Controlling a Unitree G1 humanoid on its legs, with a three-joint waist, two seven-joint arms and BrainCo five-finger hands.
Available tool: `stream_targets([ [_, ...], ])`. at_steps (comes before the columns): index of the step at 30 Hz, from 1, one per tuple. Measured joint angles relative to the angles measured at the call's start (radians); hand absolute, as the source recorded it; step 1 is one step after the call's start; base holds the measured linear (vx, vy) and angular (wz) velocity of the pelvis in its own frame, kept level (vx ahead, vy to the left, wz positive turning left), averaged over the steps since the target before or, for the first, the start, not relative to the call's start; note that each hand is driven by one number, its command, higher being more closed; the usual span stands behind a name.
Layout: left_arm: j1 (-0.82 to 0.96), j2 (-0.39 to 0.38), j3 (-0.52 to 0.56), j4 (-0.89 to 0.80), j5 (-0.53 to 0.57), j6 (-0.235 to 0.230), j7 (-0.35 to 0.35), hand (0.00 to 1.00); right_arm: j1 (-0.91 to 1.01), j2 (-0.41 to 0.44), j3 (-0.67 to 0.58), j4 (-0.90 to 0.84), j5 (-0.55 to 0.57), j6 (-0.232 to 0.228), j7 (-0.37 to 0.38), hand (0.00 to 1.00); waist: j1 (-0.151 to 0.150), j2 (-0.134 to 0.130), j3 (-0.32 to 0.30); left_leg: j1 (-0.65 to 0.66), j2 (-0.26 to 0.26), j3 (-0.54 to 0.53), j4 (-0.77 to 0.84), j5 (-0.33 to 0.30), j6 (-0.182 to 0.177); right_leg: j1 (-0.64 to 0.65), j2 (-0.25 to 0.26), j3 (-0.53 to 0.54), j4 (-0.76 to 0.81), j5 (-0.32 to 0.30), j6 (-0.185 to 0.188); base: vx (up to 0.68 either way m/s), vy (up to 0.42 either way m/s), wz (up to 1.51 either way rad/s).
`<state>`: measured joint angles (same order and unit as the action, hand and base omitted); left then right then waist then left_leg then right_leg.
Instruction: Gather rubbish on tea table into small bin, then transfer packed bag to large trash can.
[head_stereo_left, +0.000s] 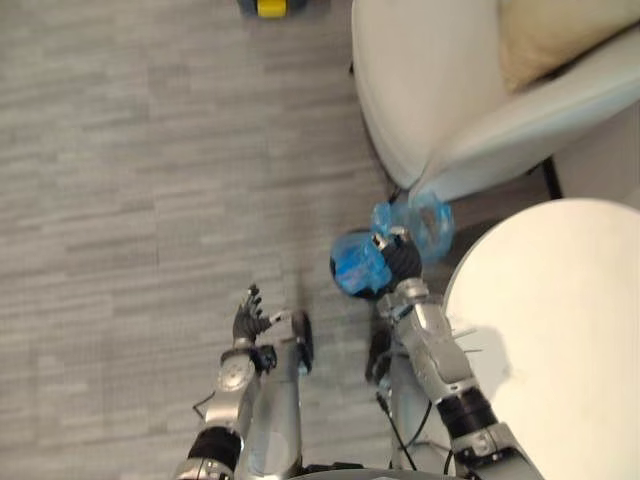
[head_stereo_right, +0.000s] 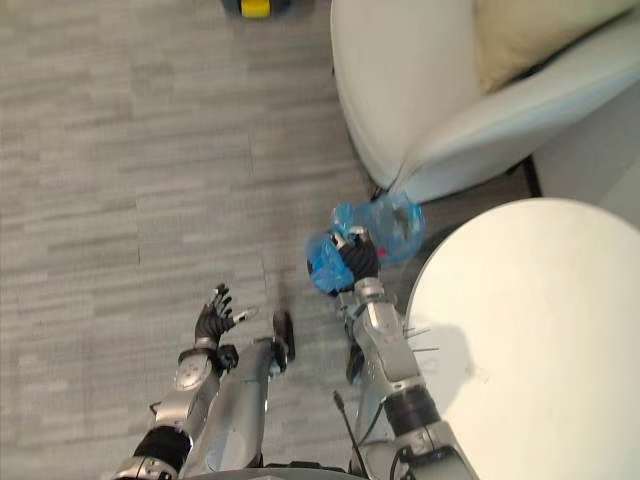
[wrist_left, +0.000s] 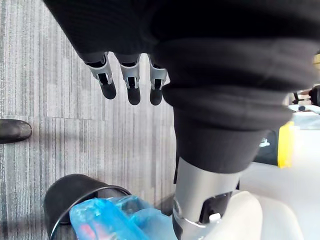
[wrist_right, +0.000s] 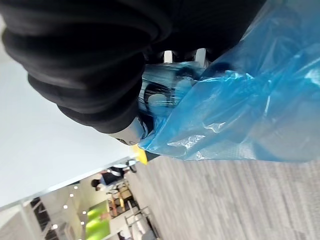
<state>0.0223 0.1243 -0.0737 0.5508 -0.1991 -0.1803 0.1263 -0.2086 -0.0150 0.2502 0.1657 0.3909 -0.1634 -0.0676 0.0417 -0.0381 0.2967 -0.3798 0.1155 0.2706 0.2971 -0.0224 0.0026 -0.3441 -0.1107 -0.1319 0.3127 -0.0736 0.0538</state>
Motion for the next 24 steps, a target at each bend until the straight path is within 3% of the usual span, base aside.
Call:
stream_targets([
  [3, 0.002, 0.017, -0.003, -0.053, 0.016, 0.0, -0.016, 0.0, 0.001, -0.01, -0.005, -0.029, 0.0, -0.011, 0.011, 1.0, -0.007, -0.002, -0.002, 0.031, -0.015, -0.021, -0.008, 0.019, 0.029, 0.002, -0.002, 0.036, 0.039, 0.008, 0.019, 0.03, 0.006, -0.18],
  [4, 0.003, 0.021, 0.004, -0.082, 0.018, -0.002, -0.017, 0.0, 0.0, -0.015, -0.005, -0.038, 0.0, -0.012, 0.016, 1.0, -0.007, -0.001, -0.001, 0.051, -0.011, -0.022, -0.021, 0.02, 0.032, 0.001, -0.004, 0.06, 0.118, -0.029, 0.025, -0.05, -0.091, 0.32],
  [5, 0.005, 0.031, 0.005, -0.126, 0.019, -0.003, -0.016, 0.0, 0.01, -0.015, -0.007, -0.045, -0.001, -0.023, 0.016, 1.0, -0.023, -0.004, -0.002, 0.073, -0.023, -0.054, -0.012, 0.02, 0.031, 0.013, -0.016, 0.071, 0.31, -0.117, 0.025, -0.06, -0.104, 0.55],
  [7, 0.036, 0.039, 0.005, -0.218, 0.021, -0.006, -0.016, 0.0, 0.021, -0.015, -0.005, -0.074, -0.008, -0.027, 0.019, 1.0, -0.023, -0.014, -0.008, 0.098, -0.035, -0.094, 0.004, 0.022, 0.028, 0.082, -0.014, 0.103, 0.441, -0.174, 0.062, -0.09, -0.152, 0.8],
  [8, 0.064, 0.045, 0.013, -0.28, 0.027, -0.016, -0.015, 0.0, 0.018, -0.02, 0.002, -0.1, -0.013, -0.03, 0.022, 1.0, -0.01, -0.023, -0.019, 0.097, -0.048, -0.12, 0.005, 0.035, 0.009, 0.127, -0.009, 0.112, 0.393, -0.211, 0.062, -0.12, -0.167, 0.6],
  [11, 0.108, 0.019, 0.025, -0.386, 0.034, -0.03, -0.014, 0.0, 0.006, -0.044, 0.002, -0.142, -0.019, -0.052, 0.022, 1.0, 0.033, 0.003, -0.061, 0.061, -0.041, -0.161, -0.092, 0.115, -0.019, 0.168, 0.041, 0.089, 0.181, -0.251, 0.008, -0.19, -0.126, 0.22],
  [12, 0.119, -0.001, 0.022, -0.421, 0.034, -0.037, -0.014, 0.0, -0.009, -0.071, -0.003, -0.147, -0.019, -0.067, 0.022, 1.0, 0.025, 0.041, -0.067, 0.032, -0.027, -0.203, -0.145, 0.16, -0.031, 0.162, 0.069, 0.057, 0.139, -0.233, -0.022, -0.32, -0.181, 0.55],
  [13, 0.123, -0.008, 0.002, -0.453, 0.035, -0.036, -0.015, 0.0, -0.012, -0.093, -0.011, -0.141, -0.027, -0.066, 0.011, 1.0, 0.024, 0.058, -0.07, 0.034, -0.01, -0.232, -0.207, 0.209, -0.051, 0.144, 0.091, 0.026, 0.145, -0.218, -0.043, -0.27, -0.158, 0.64],
  [14, 0.129, -0.008, -0.007, -0.475, 0.035, -0.036, -0.013, 0.0, -0.012, -0.104, -0.018, -0.135, -0.032, -0.063, 0.004, 1.0, 0.025, 0.06, -0.07, 0.038, -0.009, -0.236, -0.234, 0.216, -0.059, 0.141, 0.095, 0.012, 0.148, -0.214, -0.047, -0.31, -0.147, 0.64],
  [15, 0.131, -0.007, -0.028, -0.522, 0.036, -0.036, -0.013, 0.0, -0.009, -0.115, -0.022, -0.13, -0.042, -0.052, -0.001, 1.0, 0.022, 0.061, -0.07, 0.051, 0.0, -0.232, -0.283, 0.173, -0.104, 0.144, 0.091, -0.023, 0.136, -0.19, -0.069, -0.25, -0.07, 0.81],
  [16, 0.106, -0.001, -0.056, -0.55, 0.043, -0.038, -0.016, 0.0, -0.016, -0.124, -0.044, -0.129, -0.049, -0.049, -0.006, 1.0, 0.022, 0.048, -0.067, 0.026, -0.003, -0.196, -0.246, 0.109, -0.112, 0.149, 0.064, -0.062, 0.098, -0.167, -0.089, -0.31, -0.078, 0.84],
  [17, 0.094, -0.001, -0.064, -0.561, 0.047, -0.045, -0.017, 0.0, -0.028, -0.125, -0.054, -0.126, -0.05, -0.049, -0.008, 1.0, 0.019, 0.042, -0.064, 0.016, -0.01, -0.181, -0.195, 0.103, -0.098, 0.147, 0.049, -0.072, 0.096, -0.159, -0.09, -0.26, -0.037, 0.86],
  [19, 0.043, 0.01, -0.1, -0.571, 0.08, -0.059, -0.017, 0.0, -0.06, -0.135, -0.067, -0.113, -0.049, -0.049, -0.017, 1.0, -0.014, 0.042, -0.069, 0.033, -0.017, -0.125, 0.055, 0.037, -0.015, 0.157, -0.007, -0.113, 0.076, -0.126, -0.085, -0.24, -0.008, 0.71],
  [20, 0.027, 0.014, -0.111, -0.57, 0.087, -0.065, -0.016, 0.0, -0.065, -0.14, -0.066, -0.113, -0.049, -0.049, -0.016, 1.0, -0.027, 0.045, -0.071, 0.06, -0.007, -0.115, 0.094, 0.017, 0.005, 0.166, -0.011, -0.12, 0.062, -0.116, -0.082, -0.2, 0.053, 0.45],
  [22, -0.051, 0.025, -0.17, -0.539, 0.122, -0.081, -0.012, 0.0, -0.071, -0.156, -0.061, -0.115, -0.047, -0.05, -0.013, 1.0, -0.035, 0.064, -0.093, 0.186, 0.024, -0.089, 0.041, -0.072, -0.049, 0.178, -0.007, -0.125, 0.002, -0.07, -0.066, -0.16, 0.12, 0.23],
  [23, -0.106, 0.03, -0.211, -0.505, 0.144, -0.082, -0.011, 0.0, -0.08, -0.16, -0.061, -0.117, -0.047, -0.05, -0.011, 1.0, -0.047, 0.073, -0.103, 0.25, 0.021, -0.088, -0.098, -0.082, -0.078, 0.181, -0.001, -0.126, -0.039, -0.049, -0.05, -0.12, 0.159, 0.18],
  [24, -0.137, 0.036, -0.231, -0.477, 0.159, -0.082, -0.012, 0.0, -0.082, -0.153, -0.056, -0.118, -0.045, -0.048, -0.01, 1.0, -0.051, 0.061, -0.107, 0.269, 0.007, -0.083, -0.15, -0.046, -0.083, 0.181, -0.009, -0.124, -0.062, -0.03, -0.048, -0.15, 0.202, 0.02],
])
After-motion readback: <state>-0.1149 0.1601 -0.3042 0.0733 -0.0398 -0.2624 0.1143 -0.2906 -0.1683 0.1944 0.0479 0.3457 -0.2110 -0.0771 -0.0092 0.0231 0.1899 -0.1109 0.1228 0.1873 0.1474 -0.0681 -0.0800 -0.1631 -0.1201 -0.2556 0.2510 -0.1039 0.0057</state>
